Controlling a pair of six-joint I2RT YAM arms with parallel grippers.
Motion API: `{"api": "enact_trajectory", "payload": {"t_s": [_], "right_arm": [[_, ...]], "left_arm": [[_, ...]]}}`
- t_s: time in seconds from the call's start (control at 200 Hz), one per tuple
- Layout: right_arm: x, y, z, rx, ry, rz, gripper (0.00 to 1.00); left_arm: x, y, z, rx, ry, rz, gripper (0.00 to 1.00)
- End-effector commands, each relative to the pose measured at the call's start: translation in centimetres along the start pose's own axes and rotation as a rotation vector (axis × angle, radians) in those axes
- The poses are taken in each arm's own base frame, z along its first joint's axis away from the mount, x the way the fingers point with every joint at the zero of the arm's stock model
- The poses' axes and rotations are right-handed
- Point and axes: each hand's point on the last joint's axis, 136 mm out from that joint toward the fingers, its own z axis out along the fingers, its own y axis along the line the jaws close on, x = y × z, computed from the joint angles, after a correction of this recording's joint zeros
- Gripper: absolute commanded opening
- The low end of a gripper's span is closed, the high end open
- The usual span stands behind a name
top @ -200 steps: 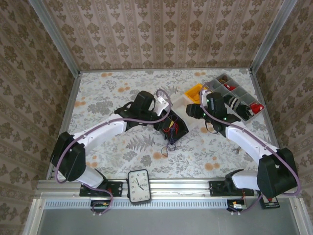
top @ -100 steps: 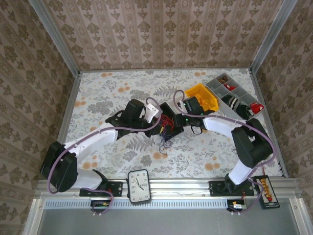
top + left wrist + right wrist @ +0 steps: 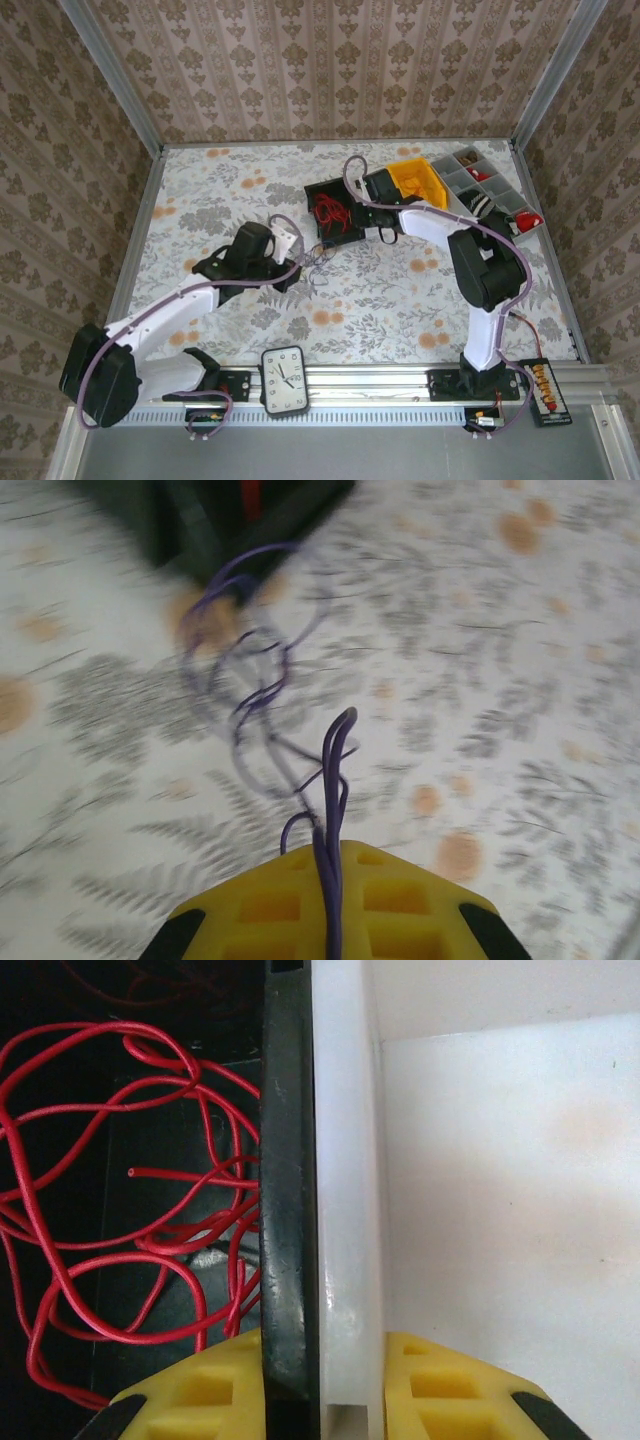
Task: Untangle the cables
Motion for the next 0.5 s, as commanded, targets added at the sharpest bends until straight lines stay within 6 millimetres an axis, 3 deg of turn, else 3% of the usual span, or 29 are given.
{"api": "enact_trajectory", "payload": {"t_s": [0.0, 0.07, 0.19, 0.37, 0.495], "right_arm": [[-1.3, 2.2, 1.3, -0.143, 0.013, 0.083, 0.06], [-1.7, 2.6, 2.1, -0.158, 0.023, 0.095, 0.06], [-1.5, 2.7, 2.7, -0.137, 0.034, 0.089, 0.06], [-0.8, 2.9, 2.9, -0.134, 0.032, 0.112, 0.06], [-0.3, 3.4, 3.1, -0.134, 0.030, 0.143, 0.05]], "left_arm": [[0.1, 6.3, -1.8, -0.291, -0.083, -0.180, 0.00], [-0.1, 8.2, -2.7, -0.335, -0.135, -0.260, 0.00], [-3.0, 8.2, -4.0, -0.273, -0.275, -0.297, 0.00], [-8.0, 2.4, -5.0, 0.046, -0.390, -0.188, 0.00], [-9.2, -0.8, -4.3, 0.176, -0.340, -0.128, 0.00]]}}
